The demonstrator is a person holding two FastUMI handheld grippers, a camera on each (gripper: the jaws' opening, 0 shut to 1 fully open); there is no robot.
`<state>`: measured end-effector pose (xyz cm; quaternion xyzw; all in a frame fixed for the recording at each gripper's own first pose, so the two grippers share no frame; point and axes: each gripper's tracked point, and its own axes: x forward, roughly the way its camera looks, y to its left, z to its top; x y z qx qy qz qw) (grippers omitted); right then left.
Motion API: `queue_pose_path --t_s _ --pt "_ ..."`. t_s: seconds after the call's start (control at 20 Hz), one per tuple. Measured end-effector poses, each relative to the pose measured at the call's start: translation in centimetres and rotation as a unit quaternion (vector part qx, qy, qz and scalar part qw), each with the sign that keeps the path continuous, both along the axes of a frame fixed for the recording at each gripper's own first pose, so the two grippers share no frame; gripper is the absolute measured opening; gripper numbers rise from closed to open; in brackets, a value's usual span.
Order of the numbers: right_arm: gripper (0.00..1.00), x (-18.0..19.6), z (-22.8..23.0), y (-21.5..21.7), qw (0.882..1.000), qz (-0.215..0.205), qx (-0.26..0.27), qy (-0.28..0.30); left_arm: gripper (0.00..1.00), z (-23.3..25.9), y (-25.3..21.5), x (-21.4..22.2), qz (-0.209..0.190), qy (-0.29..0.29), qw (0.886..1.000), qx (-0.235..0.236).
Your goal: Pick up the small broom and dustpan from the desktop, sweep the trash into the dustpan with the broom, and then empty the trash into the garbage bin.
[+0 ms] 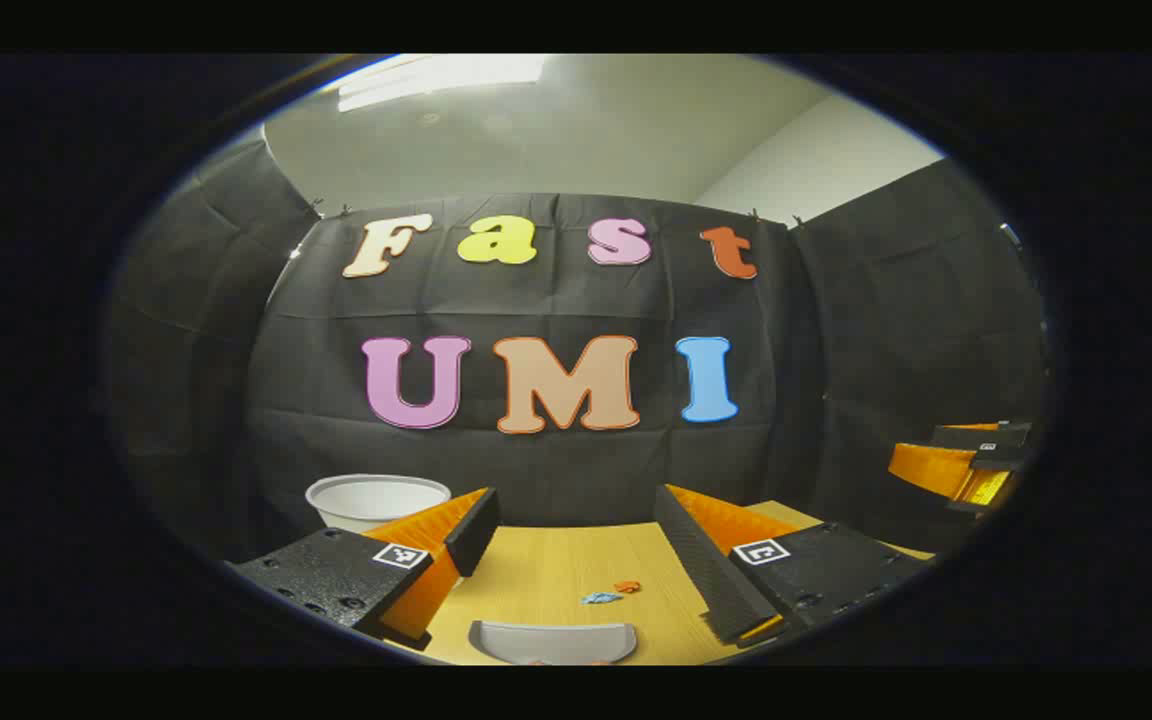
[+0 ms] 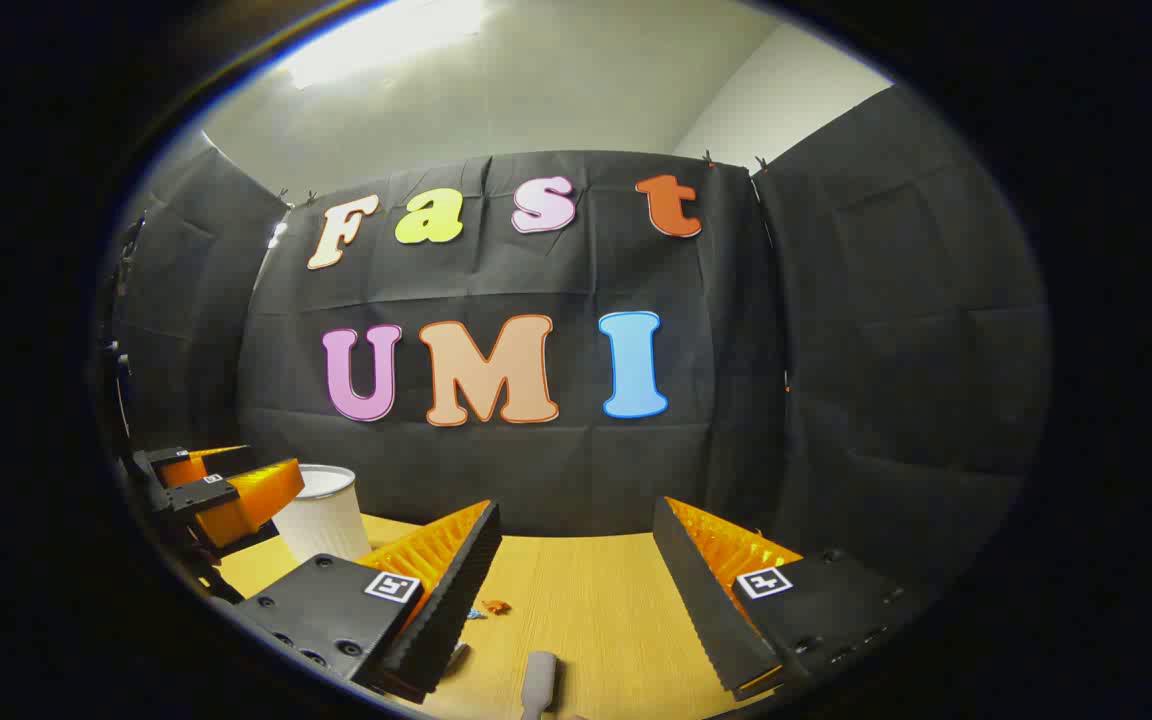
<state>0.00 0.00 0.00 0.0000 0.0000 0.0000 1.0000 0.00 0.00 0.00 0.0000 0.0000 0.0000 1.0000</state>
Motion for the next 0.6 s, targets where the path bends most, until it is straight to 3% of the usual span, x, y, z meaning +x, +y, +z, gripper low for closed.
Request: queue_pose_path --t_s 0.6 --pt "0.99 0.6 -0.7 2.6 0.999 0.043 0.006 0.008 0.98 -0.5 2.4 -1.0 0.042 0.004 0.999 0.014"
